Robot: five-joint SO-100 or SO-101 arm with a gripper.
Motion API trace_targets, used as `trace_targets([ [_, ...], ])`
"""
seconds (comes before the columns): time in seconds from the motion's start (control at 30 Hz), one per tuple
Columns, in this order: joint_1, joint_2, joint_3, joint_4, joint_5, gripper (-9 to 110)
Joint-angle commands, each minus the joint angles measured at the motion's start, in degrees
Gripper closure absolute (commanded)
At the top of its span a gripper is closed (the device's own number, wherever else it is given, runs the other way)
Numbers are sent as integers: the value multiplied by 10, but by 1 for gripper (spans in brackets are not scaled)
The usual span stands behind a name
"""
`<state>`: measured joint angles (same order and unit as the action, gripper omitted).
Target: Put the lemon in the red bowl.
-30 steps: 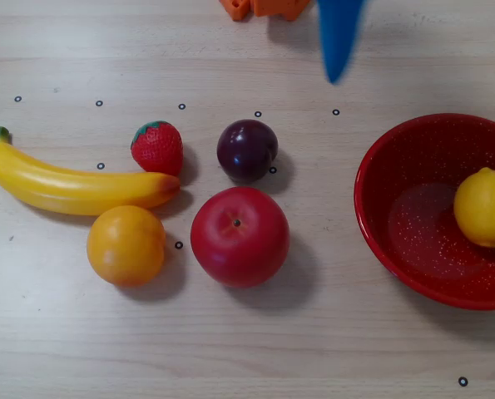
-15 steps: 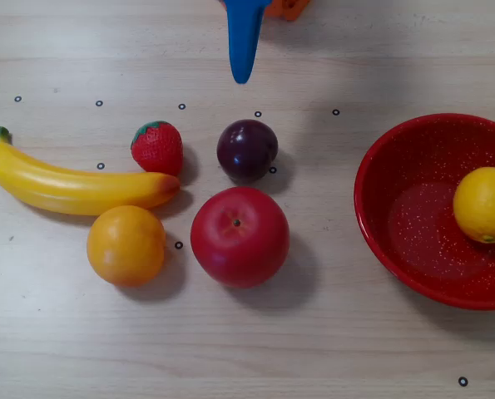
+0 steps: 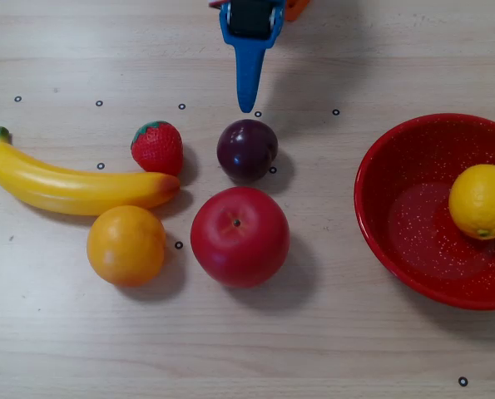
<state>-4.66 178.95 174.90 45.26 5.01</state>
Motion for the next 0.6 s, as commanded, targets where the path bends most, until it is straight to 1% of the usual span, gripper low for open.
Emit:
trace_targets([
  [0.0,17,30,35,-43,29,101],
  [0.2,50,60,38,10,10,101],
  [0.4,53,62,38,50,-17,101],
  [0.57,51,62,38,51,-22,101],
])
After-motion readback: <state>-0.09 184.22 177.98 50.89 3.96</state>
